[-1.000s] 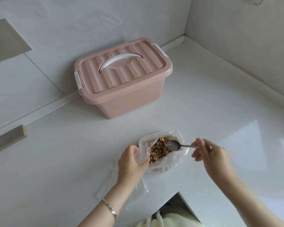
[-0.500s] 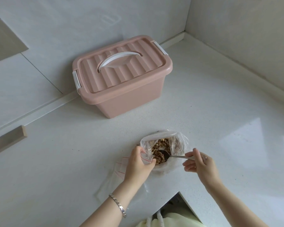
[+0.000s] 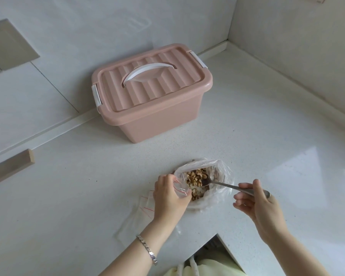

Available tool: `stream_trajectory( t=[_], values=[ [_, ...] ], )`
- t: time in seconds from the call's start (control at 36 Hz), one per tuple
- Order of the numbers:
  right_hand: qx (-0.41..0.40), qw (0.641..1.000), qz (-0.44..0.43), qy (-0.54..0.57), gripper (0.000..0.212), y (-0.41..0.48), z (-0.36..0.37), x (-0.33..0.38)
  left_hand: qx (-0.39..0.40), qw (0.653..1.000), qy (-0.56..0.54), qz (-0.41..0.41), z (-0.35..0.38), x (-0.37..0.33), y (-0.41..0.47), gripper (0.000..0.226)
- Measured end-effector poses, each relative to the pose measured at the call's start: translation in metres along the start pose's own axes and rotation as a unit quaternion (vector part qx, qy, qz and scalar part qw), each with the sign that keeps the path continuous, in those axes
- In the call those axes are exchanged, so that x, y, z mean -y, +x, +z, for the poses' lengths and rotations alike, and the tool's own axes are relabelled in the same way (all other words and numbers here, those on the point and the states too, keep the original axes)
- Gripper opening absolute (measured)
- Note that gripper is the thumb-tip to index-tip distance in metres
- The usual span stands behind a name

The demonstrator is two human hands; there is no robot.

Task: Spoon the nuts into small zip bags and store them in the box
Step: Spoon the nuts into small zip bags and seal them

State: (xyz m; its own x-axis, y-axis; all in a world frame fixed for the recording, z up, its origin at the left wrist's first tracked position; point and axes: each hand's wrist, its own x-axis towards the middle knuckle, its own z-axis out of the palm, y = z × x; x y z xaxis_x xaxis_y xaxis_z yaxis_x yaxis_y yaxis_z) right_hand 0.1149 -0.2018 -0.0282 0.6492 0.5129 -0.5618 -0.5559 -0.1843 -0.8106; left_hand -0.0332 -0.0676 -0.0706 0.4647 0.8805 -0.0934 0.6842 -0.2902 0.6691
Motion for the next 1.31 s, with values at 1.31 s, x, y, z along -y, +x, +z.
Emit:
stream_trajectory(
  t=[1.31],
  values=[
    [-0.014,0.883,-0.362,-0.299,0.046,-0.019,-0.001,-0.006,-0.096,0.960,-0.259,0.056,-0.012,-0.009,-0.002,0.037]
  ],
)
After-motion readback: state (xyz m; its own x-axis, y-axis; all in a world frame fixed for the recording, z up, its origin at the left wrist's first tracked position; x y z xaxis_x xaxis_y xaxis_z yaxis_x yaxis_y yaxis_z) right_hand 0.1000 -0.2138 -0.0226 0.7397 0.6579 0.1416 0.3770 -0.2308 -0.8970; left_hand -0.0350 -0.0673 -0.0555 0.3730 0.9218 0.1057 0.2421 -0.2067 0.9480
